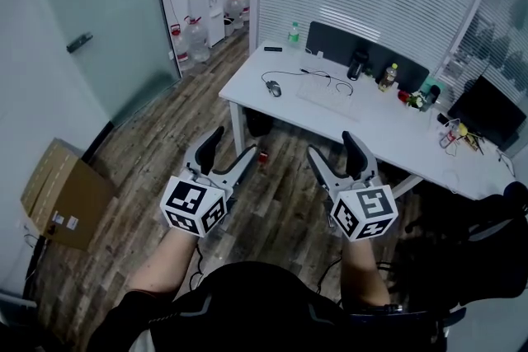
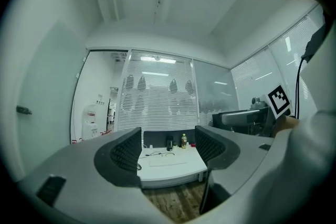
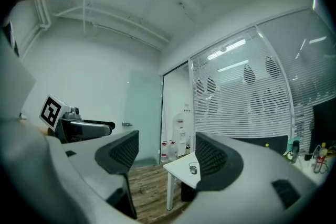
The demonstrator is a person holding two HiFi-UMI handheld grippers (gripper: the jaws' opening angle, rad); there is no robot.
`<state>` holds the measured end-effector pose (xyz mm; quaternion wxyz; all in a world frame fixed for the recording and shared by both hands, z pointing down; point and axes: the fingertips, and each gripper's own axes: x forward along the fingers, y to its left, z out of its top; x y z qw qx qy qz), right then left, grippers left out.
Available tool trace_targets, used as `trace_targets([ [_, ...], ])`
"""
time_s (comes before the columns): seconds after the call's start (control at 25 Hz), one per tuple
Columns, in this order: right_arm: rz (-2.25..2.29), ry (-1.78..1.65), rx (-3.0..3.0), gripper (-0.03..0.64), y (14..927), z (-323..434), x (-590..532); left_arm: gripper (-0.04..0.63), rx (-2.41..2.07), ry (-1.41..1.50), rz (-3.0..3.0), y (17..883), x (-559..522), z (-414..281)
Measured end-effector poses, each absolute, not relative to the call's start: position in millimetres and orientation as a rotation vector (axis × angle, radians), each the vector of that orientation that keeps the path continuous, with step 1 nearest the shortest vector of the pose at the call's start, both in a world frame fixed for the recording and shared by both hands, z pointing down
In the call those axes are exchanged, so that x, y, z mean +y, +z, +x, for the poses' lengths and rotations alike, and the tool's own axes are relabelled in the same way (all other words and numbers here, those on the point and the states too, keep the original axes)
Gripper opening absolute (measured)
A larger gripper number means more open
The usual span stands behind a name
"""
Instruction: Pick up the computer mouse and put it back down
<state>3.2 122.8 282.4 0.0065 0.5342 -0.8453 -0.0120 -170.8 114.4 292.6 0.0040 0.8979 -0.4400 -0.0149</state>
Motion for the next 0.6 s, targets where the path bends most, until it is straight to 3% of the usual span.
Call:
trace_targets([
  [0.6,1.639,-0.009,-2.688,0.33,295.0,73.8,112.6,0.321,-1.442,0.062,2.795,315.7,104.8,-108.9],
])
